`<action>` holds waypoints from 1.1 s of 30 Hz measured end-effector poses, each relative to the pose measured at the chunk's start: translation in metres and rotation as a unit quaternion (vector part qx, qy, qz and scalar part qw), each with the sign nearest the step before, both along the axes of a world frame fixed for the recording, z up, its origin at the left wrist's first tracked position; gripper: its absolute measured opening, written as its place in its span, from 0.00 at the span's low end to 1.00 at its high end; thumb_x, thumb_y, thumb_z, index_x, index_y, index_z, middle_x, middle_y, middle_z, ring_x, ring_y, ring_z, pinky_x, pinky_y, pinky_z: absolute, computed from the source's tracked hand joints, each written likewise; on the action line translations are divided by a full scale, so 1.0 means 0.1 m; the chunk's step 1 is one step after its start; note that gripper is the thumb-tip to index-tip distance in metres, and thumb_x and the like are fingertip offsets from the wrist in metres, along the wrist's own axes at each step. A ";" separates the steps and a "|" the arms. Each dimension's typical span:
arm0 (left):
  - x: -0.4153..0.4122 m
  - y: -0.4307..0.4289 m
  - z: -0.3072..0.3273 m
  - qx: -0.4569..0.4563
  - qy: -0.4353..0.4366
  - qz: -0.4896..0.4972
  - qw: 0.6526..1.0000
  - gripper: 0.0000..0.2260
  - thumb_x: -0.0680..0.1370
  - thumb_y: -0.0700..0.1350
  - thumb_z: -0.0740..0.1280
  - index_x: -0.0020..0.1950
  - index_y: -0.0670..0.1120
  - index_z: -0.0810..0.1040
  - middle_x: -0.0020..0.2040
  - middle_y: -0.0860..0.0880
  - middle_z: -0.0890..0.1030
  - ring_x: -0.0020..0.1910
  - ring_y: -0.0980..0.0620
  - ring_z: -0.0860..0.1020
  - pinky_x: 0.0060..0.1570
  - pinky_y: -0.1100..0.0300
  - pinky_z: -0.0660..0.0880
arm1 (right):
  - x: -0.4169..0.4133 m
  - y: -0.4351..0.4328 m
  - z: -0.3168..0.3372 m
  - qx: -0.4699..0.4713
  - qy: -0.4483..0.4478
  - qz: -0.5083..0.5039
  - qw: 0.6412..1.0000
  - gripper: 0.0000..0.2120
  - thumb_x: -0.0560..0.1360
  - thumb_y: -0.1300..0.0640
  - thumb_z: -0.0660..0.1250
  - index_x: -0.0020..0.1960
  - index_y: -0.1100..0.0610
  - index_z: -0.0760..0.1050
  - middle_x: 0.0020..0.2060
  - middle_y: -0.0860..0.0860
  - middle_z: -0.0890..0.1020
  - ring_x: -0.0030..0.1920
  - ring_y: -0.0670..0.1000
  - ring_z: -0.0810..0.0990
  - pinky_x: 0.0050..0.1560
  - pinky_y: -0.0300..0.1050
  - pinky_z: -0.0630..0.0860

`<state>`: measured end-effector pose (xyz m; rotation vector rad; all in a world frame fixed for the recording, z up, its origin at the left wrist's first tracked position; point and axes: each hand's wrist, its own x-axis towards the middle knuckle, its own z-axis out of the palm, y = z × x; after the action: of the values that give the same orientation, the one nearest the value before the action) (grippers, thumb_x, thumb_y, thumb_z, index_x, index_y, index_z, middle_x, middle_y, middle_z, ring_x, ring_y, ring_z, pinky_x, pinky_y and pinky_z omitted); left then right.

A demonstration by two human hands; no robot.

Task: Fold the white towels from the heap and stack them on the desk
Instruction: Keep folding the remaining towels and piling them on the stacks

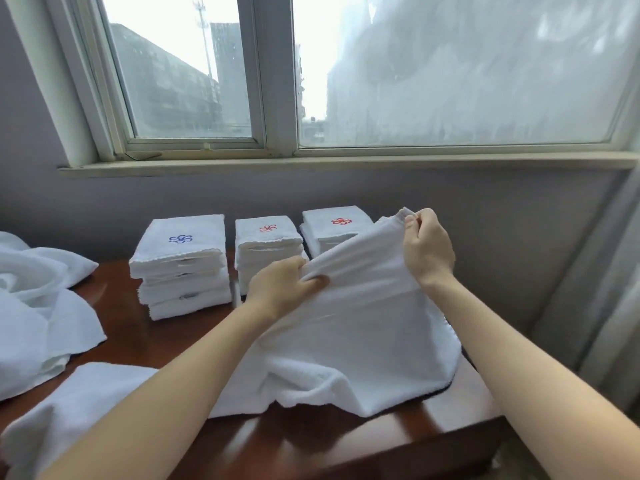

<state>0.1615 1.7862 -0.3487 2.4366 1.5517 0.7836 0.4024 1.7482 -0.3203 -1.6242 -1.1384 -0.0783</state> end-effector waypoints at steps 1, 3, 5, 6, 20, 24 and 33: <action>0.05 0.01 0.00 0.017 -0.004 0.000 1.000 0.18 0.76 0.64 0.65 0.42 0.49 0.73 0.39 0.53 0.79 0.42 0.49 0.77 0.35 0.56 0.65 | 0.06 0.01 -0.03 -0.011 -0.001 -0.013 1.000 0.10 0.84 0.51 0.54 0.48 0.56 0.67 0.44 0.46 0.76 0.42 0.54 0.72 0.40 0.47 0.64; 0.16 0.04 -0.05 0.034 -0.001 -0.002 0.999 0.16 0.77 0.61 0.65 0.40 0.49 0.70 0.39 0.53 0.77 0.44 0.47 0.77 0.35 0.55 0.64 | 0.12 0.03 -0.12 -0.059 -0.004 -0.016 0.998 0.10 0.84 0.51 0.53 0.50 0.56 0.68 0.47 0.48 0.78 0.46 0.57 0.75 0.42 0.48 0.65; 0.25 0.08 -0.15 0.029 0.019 0.000 0.999 0.14 0.77 0.59 0.66 0.41 0.49 0.73 0.41 0.53 0.78 0.47 0.47 0.77 0.37 0.55 0.67 | 0.10 0.04 -0.23 -0.139 -0.033 0.004 0.990 0.10 0.82 0.52 0.55 0.58 0.56 0.70 0.55 0.53 0.78 0.55 0.59 0.75 0.48 0.50 0.68; 0.28 0.10 -0.21 0.014 0.031 0.000 0.999 0.12 0.76 0.58 0.66 0.44 0.50 0.76 0.44 0.53 0.80 0.49 0.48 0.78 0.40 0.56 0.69 | 0.06 0.03 -0.29 -0.181 -0.065 0.015 0.981 0.13 0.81 0.54 0.57 0.63 0.56 0.70 0.61 0.54 0.76 0.60 0.58 0.74 0.55 0.52 0.69; -0.56 -0.13 -0.33 -0.068 -0.006 0.020 0.997 0.10 0.79 0.57 0.62 0.60 0.60 0.76 0.47 0.63 0.78 0.51 0.59 0.77 0.47 0.57 0.73 | -1.17 -0.23 -0.67 -0.328 -0.156 0.298 0.883 0.14 0.81 0.53 0.56 0.61 0.51 0.77 0.58 0.47 0.80 0.58 0.51 0.78 0.58 0.53 0.75; -1.06 -0.34 -0.26 -0.061 -0.026 0.049 0.997 0.07 0.81 0.56 0.60 0.52 0.58 0.77 0.44 0.60 0.81 0.45 0.60 0.79 0.48 0.52 0.79 | -1.45 -0.18 -0.50 -0.234 -0.158 0.305 0.909 0.09 0.77 0.55 0.61 0.51 0.53 0.80 0.46 0.43 0.76 0.51 0.50 0.78 0.53 0.53 0.78; -1.94 -1.00 -0.16 -0.170 0.034 0.039 0.984 0.24 0.65 0.78 0.63 0.49 0.63 0.78 0.48 0.68 0.80 0.50 0.70 0.76 0.55 0.61 0.73 | -2.08 -0.27 -0.48 -0.349 -0.217 0.533 0.739 0.28 0.62 0.43 0.73 0.62 0.35 0.73 0.57 0.34 0.76 0.59 0.37 0.74 0.61 0.38 0.69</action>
<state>-0.0324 1.6859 -0.3651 2.1847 1.6572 0.4077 0.1947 1.7212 -0.3687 -1.2994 -2.5462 0.8571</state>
